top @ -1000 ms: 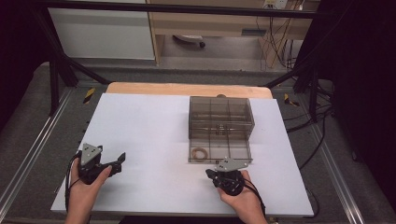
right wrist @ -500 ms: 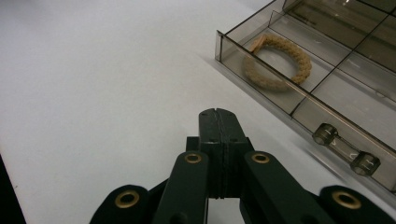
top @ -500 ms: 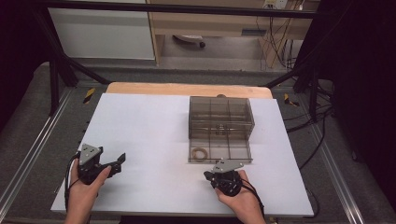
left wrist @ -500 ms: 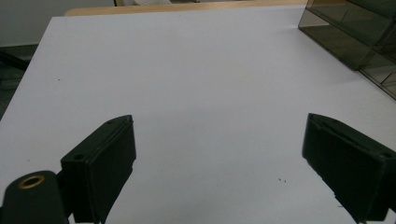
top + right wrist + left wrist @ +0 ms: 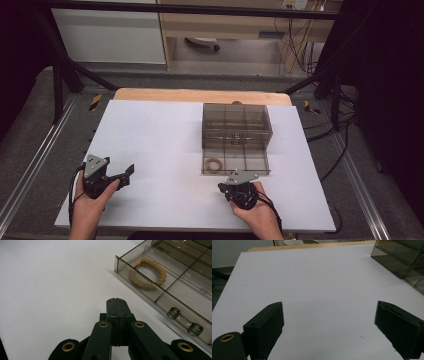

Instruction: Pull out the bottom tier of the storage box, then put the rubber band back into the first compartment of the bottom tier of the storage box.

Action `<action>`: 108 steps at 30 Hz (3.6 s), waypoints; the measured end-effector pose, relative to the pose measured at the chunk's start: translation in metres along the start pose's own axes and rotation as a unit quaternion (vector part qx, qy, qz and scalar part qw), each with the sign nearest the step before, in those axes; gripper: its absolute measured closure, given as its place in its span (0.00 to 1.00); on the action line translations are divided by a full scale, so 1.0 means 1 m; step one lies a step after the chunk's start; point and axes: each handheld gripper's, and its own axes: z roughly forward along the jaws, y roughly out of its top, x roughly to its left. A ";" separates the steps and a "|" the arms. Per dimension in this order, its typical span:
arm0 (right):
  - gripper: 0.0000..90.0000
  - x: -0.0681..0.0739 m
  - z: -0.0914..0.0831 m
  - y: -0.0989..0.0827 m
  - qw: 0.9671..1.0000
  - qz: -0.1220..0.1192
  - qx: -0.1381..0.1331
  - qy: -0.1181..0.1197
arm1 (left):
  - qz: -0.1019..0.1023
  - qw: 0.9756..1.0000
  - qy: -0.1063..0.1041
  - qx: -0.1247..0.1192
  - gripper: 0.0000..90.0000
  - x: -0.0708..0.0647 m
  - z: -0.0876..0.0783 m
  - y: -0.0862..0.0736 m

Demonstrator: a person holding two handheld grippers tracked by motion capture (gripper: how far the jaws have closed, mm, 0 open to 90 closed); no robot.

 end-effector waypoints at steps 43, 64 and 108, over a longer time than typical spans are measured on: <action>1.00 -0.002 0.008 -0.001 1.000 -0.004 0.009 -0.012 | 0.007 1.000 0.003 0.001 0.09 -0.002 0.000 0.001; 1.00 -0.008 0.023 0.000 0.999 -0.014 0.022 -0.034 | 0.007 1.000 0.002 0.003 0.09 -0.002 0.001 0.001; 1.00 -0.034 0.027 0.001 0.994 0.002 0.024 -0.108 | 0.007 1.000 0.001 0.007 0.10 -0.003 0.004 0.000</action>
